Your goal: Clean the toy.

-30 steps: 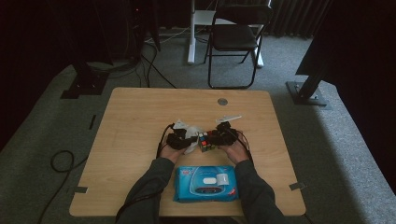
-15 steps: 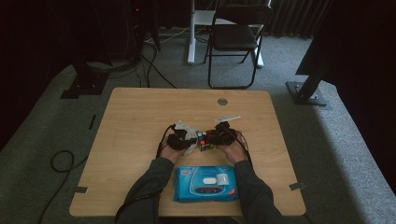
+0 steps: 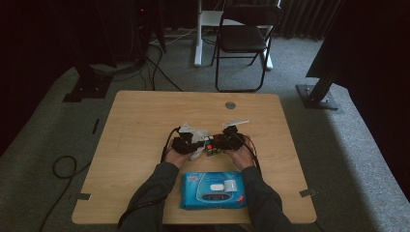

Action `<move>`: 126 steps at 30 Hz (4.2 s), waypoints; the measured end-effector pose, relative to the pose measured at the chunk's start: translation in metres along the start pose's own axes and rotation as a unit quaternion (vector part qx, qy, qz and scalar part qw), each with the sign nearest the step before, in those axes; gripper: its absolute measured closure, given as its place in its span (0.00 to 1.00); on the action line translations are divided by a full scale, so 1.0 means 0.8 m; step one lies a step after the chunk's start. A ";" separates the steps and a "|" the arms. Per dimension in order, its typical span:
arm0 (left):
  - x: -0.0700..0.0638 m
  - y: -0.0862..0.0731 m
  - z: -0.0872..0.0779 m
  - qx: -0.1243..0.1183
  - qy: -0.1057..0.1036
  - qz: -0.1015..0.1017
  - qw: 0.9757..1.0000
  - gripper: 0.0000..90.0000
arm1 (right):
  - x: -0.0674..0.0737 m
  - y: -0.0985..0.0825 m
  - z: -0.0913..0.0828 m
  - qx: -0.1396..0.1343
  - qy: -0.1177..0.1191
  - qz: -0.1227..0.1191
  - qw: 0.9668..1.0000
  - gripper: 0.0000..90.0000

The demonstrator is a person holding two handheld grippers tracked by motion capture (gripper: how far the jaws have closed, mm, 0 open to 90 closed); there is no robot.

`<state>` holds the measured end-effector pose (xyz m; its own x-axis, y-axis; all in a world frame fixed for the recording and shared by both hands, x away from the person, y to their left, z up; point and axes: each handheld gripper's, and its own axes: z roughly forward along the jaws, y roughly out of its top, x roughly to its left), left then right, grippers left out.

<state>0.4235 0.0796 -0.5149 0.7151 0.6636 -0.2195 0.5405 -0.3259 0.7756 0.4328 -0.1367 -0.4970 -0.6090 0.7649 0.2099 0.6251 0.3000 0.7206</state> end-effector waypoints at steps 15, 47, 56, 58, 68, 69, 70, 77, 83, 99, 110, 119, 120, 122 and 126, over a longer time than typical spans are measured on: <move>0.002 -0.019 0.026 0.056 0.016 -0.006 0.998 0.97 | 0.000 0.000 0.000 0.000 -0.002 0.004 1.000 0.54; -0.003 -0.019 0.025 0.067 0.015 0.024 0.997 0.96 | 0.001 0.002 -0.001 0.002 -0.007 -0.005 1.000 0.56; -0.002 -0.016 0.019 0.046 0.022 0.014 0.999 0.95 | 0.000 0.008 -0.019 -0.007 -0.019 -0.025 0.999 0.60; -0.003 -0.015 0.018 0.040 0.021 0.010 0.999 0.95 | -0.001 0.005 -0.017 0.006 -0.023 -0.029 0.999 0.61; -0.004 -0.011 0.014 0.032 0.021 0.014 0.999 0.95 | -0.005 0.001 -0.013 0.007 -0.027 -0.021 0.999 0.70; -0.004 -0.010 0.014 0.030 0.021 0.014 0.999 0.95 | -0.006 0.001 -0.013 0.006 -0.023 -0.014 1.000 0.70; -0.005 -0.009 0.014 0.029 0.021 0.013 0.999 0.95 | -0.008 0.001 -0.013 0.005 -0.019 -0.012 1.000 0.70; -0.009 -0.005 0.015 0.026 0.019 0.018 0.999 0.94 | -0.017 -0.002 -0.015 -0.002 -0.011 0.008 1.000 0.79; -0.009 -0.004 0.017 0.029 0.019 0.018 0.999 0.94 | -0.028 -0.003 -0.019 -0.004 -0.013 0.034 0.999 0.79; -0.008 -0.002 0.014 0.025 0.022 0.018 0.999 0.94 | -0.054 -0.011 -0.021 -0.016 0.023 0.126 0.992 0.78; -0.013 0.003 0.017 0.024 0.019 0.024 0.999 0.94 | -0.060 -0.017 -0.023 -0.023 0.038 0.151 0.988 0.78; -0.013 0.006 0.017 0.024 0.020 0.028 0.999 0.94 | -0.067 -0.018 -0.027 -0.027 0.030 0.163 0.986 0.78; -0.013 0.006 0.017 0.024 0.020 0.027 0.999 0.94 | -0.069 -0.018 -0.028 -0.028 0.031 0.167 0.985 0.78; -0.014 0.006 0.017 0.023 0.020 0.025 0.999 0.94 | -0.072 -0.019 -0.028 -0.030 0.034 0.174 0.984 0.78; -0.014 0.005 0.017 0.024 0.020 0.026 0.999 0.94 | -0.076 -0.021 -0.030 -0.033 0.032 0.182 0.982 0.78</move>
<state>0.4241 0.0618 -0.5171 0.7254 0.6706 -0.1551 0.5241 -0.3920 0.7561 0.4477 -0.2017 -0.5058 -0.3819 0.7765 0.5012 0.7751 -0.0263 0.6313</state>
